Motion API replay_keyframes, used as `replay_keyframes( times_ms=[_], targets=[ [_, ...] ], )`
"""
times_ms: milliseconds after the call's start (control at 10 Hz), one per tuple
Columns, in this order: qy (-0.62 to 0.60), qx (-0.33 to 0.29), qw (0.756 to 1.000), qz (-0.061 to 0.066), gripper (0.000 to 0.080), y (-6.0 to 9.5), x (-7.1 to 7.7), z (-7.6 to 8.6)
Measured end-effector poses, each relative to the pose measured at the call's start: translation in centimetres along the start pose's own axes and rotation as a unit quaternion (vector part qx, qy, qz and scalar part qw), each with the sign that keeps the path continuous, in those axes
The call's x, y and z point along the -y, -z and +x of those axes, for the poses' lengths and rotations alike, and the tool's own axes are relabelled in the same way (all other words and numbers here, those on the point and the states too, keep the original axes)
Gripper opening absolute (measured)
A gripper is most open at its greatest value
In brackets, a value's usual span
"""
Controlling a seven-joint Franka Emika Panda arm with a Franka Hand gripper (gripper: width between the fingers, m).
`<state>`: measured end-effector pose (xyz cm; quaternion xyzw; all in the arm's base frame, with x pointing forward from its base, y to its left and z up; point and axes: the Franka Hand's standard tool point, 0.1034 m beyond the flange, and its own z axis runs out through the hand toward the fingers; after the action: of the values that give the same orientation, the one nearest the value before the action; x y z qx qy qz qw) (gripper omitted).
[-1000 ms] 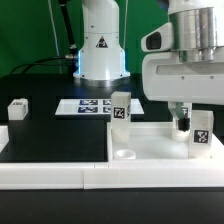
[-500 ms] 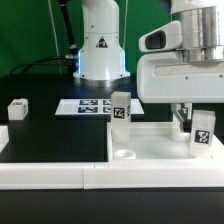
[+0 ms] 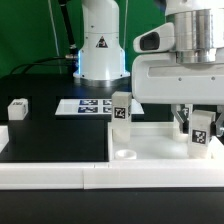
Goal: Assemble square table
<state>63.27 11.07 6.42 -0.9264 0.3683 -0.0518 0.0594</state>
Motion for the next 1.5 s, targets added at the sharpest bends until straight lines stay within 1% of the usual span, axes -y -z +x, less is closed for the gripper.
replay_keyframes(
  times_ms=[100,200,300,400,500,600,700,900,1000,1100,1200,1300,1400,1500],
  targets=[
    [-0.114,0.011,0.993,-0.009,0.0299,0.1,0.2,-0.5],
    [-0.226,0.019,0.974,-0.016,0.0296,0.0,0.4,-0.9],
    [-0.315,0.022,0.949,-0.019,0.0295,0.0,0.4,-0.6],
    [-0.365,0.027,0.931,-0.017,0.0295,0.0,0.4,-0.5],
    [-0.409,0.024,0.912,-0.02,0.0295,0.0,0.2,-0.6],
    [-0.41,0.017,0.912,-0.028,0.0294,-0.1,0.0,-0.6],
    [-0.448,0.017,0.893,-0.028,0.0294,-0.1,-0.1,-0.6],
    [-0.49,0.016,0.871,-0.029,0.0294,-0.1,-0.1,-0.6],
    [-0.522,0.014,0.852,-0.03,0.0294,-0.1,-0.1,-0.6],
    [-0.57,0.015,0.821,-0.026,0.0294,-0.1,-0.4,-0.4],
    [-0.605,0.009,0.796,-0.02,0.0298,0.0,-0.6,-0.2],
    [-0.608,0.006,0.794,-0.017,0.0298,0.0,-0.6,-0.2],
    [-0.593,0.006,0.805,-0.017,0.0298,0.0,-0.7,-0.2],
    [-0.593,0.007,0.805,-0.017,0.0328,-0.1,-0.7,-0.3]
  ],
)
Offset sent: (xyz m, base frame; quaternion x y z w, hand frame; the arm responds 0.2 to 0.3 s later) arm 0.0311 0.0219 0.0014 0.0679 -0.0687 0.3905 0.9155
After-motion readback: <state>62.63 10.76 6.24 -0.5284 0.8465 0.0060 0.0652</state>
